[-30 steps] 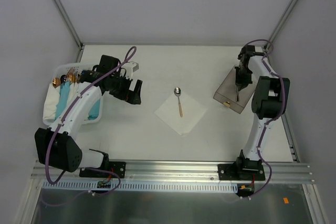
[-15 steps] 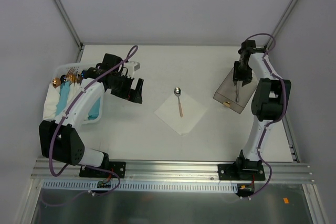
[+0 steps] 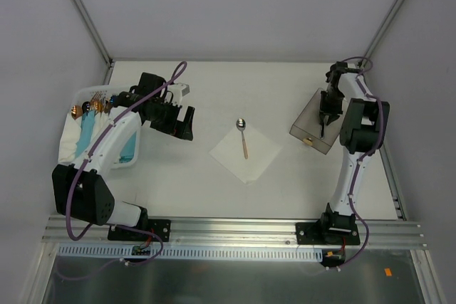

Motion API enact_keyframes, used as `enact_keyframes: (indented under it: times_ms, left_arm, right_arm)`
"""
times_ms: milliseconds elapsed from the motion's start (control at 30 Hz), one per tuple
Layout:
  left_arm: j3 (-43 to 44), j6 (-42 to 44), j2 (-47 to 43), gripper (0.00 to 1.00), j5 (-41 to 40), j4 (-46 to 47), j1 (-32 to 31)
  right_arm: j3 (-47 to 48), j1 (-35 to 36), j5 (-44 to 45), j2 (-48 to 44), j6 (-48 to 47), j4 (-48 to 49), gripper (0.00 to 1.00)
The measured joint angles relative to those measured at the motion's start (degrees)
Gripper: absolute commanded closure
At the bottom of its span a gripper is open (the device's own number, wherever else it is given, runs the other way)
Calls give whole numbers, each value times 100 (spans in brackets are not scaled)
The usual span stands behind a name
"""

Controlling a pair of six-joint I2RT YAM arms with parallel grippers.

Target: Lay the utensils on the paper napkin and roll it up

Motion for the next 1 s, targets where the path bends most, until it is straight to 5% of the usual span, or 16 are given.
enact_keyframes:
  times_ms: [233,533,1000]
  left_arm:
    - [0,0,0,1,-9,0,0]
    - [0,0,0,1,-133,-2,0]
    - [0,-2,0,1,-175,-2,0]
  right_arm:
    - [66,11,13,83,9,-68,69]
    - [96,66,118,103,4,-210,100]
    - [-15,229,195,-103,7,-367,100]
